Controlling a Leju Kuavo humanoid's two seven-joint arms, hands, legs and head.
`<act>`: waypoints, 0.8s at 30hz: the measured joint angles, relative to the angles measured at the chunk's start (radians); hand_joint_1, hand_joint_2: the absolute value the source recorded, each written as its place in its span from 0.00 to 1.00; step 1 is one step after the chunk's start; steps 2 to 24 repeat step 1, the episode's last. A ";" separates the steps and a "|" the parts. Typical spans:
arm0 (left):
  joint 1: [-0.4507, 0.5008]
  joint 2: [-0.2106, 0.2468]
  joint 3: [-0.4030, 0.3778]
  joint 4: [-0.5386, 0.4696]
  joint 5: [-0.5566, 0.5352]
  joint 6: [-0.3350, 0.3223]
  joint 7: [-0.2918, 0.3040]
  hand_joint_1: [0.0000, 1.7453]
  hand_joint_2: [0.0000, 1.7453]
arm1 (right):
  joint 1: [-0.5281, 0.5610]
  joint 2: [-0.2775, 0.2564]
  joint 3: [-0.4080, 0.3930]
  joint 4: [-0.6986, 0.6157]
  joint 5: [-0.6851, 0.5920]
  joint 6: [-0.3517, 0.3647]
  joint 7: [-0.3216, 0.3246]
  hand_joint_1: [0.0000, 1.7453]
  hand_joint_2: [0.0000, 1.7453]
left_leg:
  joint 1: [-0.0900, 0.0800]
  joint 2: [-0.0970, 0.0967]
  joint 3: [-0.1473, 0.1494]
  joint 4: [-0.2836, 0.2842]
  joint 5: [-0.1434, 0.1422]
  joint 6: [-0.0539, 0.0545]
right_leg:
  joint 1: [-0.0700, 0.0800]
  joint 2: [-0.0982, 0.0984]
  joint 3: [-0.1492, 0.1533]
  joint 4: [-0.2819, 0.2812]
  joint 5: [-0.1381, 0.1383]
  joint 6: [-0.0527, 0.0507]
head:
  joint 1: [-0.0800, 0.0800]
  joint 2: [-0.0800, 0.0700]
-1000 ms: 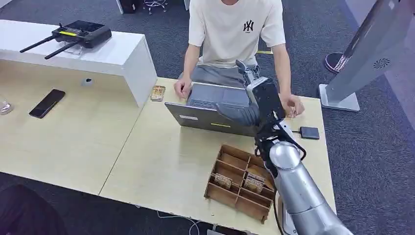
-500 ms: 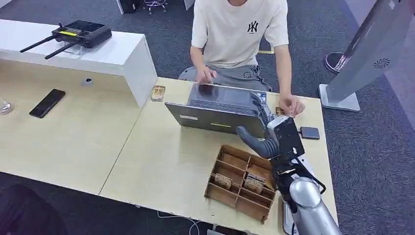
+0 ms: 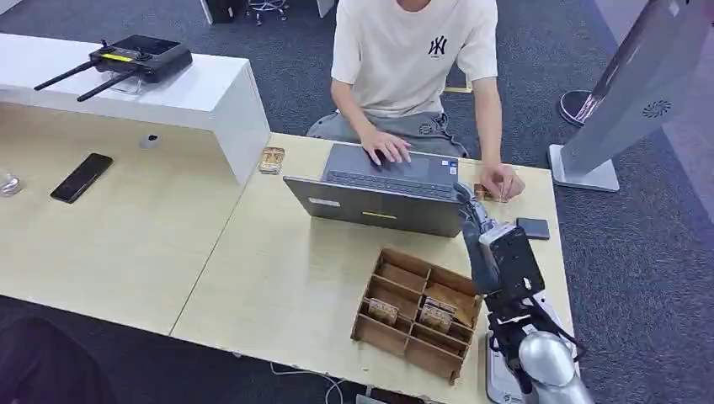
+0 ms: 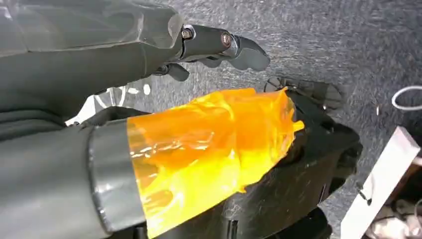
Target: Pass the card to the sensor for recognition and then transmit it.
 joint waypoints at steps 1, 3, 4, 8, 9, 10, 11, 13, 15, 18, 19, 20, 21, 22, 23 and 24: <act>0.000 -0.011 0.017 0.000 -0.001 -0.001 0.000 0.00 0.00 | 0.002 0.000 -0.003 -0.005 0.000 -0.008 -0.001 0.00 0.00 | 0.000 0.000 0.000 0.000 0.000 0.000 | 0.000 0.000 0.000 0.000 0.000 0.000 | 0.000 0.000; 0.000 -0.011 0.017 0.000 -0.001 -0.001 0.000 0.00 0.00 | 0.002 0.000 -0.003 -0.005 0.000 -0.008 -0.001 0.00 0.00 | 0.000 0.000 0.000 0.000 0.000 0.000 | 0.000 0.000 0.000 0.000 0.000 0.000 | 0.000 0.000; 0.000 -0.011 0.017 0.000 -0.001 -0.001 0.000 0.00 0.00 | 0.002 0.000 -0.003 -0.005 0.000 -0.008 -0.001 0.00 0.00 | 0.000 0.000 0.000 0.000 0.000 0.000 | 0.000 0.000 0.000 0.000 0.000 0.000 | 0.000 0.000; 0.000 -0.011 0.017 0.000 -0.001 -0.001 0.000 0.00 0.00 | 0.002 0.000 -0.003 -0.005 0.000 -0.008 -0.001 0.00 0.00 | 0.000 0.000 0.000 0.000 0.000 0.000 | 0.000 0.000 0.000 0.000 0.000 0.000 | 0.000 0.000; 0.000 -0.011 0.017 0.000 -0.001 -0.001 0.000 0.00 0.00 | 0.002 0.000 -0.003 -0.005 0.000 -0.008 -0.001 0.00 0.00 | 0.000 0.000 0.000 0.000 0.000 0.000 | 0.000 0.000 0.000 0.000 0.000 0.000 | 0.000 0.000; 0.000 -0.011 0.017 0.000 -0.001 -0.001 0.000 0.00 0.00 | 0.002 0.000 -0.003 -0.005 0.000 -0.008 -0.001 0.00 0.00 | 0.000 0.000 0.000 0.000 0.000 0.000 | 0.000 0.000 0.000 0.000 0.000 0.000 | 0.000 0.000; 0.000 -0.011 0.017 0.000 -0.001 -0.001 0.000 0.00 0.00 | 0.002 0.000 -0.003 -0.005 0.000 -0.008 -0.001 0.00 0.00 | 0.000 0.000 0.000 0.000 0.000 0.000 | 0.000 0.000 0.000 0.000 0.000 0.000 | 0.000 0.000; 0.000 -0.011 0.017 0.000 -0.001 -0.001 0.000 0.00 0.00 | 0.002 0.000 -0.003 -0.005 0.000 -0.008 -0.001 0.00 0.00 | 0.000 0.000 0.000 0.000 0.000 0.000 | 0.000 0.000 0.000 0.000 0.000 0.000 | 0.000 0.000; 0.000 -0.011 0.017 0.000 -0.001 -0.001 0.000 0.00 0.00 | 0.002 0.000 -0.003 -0.005 0.000 -0.008 -0.001 0.00 0.00 | 0.000 0.000 0.000 0.000 0.000 0.000 | 0.000 0.000 0.000 0.000 0.000 0.000 | 0.000 0.000; 0.000 -0.011 0.017 0.000 -0.001 -0.001 0.000 0.00 0.00 | 0.002 0.000 -0.003 -0.005 0.000 -0.008 -0.001 0.00 0.00 | 0.000 0.000 0.000 0.000 0.000 0.000 | 0.000 0.000 0.000 0.000 0.000 0.000 | 0.000 0.000; 0.000 -0.011 0.017 0.000 -0.001 -0.001 0.000 0.00 0.00 | 0.002 0.000 -0.003 -0.005 0.000 -0.008 -0.001 0.00 0.00 | 0.000 0.000 0.000 0.000 0.000 0.000 | 0.000 0.000 0.000 0.000 0.000 0.000 | 0.000 0.000; 0.000 -0.011 0.017 0.000 -0.001 -0.001 0.000 0.00 0.00 | 0.002 0.000 -0.003 -0.005 0.000 -0.008 -0.001 0.00 0.00 | 0.000 0.000 0.000 0.000 0.000 0.000 | 0.000 0.000 0.000 0.000 0.000 0.000 | 0.000 0.000; 0.000 -0.011 0.017 0.000 -0.001 -0.001 0.000 0.00 0.00 | 0.002 0.000 -0.003 -0.005 0.000 -0.008 -0.001 0.00 0.00 | 0.000 0.000 0.000 0.000 0.000 0.000 | 0.000 0.000 0.000 0.000 0.000 0.000 | 0.000 0.000; 0.000 -0.011 0.017 0.000 -0.001 -0.001 0.000 0.00 0.00 | 0.002 0.000 -0.003 -0.005 0.000 -0.008 -0.001 0.00 0.00 | 0.000 0.000 0.000 0.000 0.000 0.000 | 0.000 0.000 0.000 0.000 0.000 0.000 | 0.000 0.000; 0.000 -0.011 0.017 0.000 -0.001 -0.001 0.000 0.00 0.00 | 0.002 0.000 -0.003 -0.005 0.000 -0.008 -0.001 0.00 0.00 | 0.000 0.000 0.000 0.000 0.000 0.000 | 0.000 0.000 0.000 0.000 0.000 0.000 | 0.000 0.000; 0.000 -0.011 0.017 0.000 -0.001 -0.001 0.000 0.00 0.00 | 0.002 0.000 -0.003 -0.005 0.000 -0.008 -0.001 0.00 0.00 | 0.000 0.000 0.000 0.000 0.000 0.000 | 0.000 0.000 0.000 0.000 0.000 0.000 | 0.000 0.000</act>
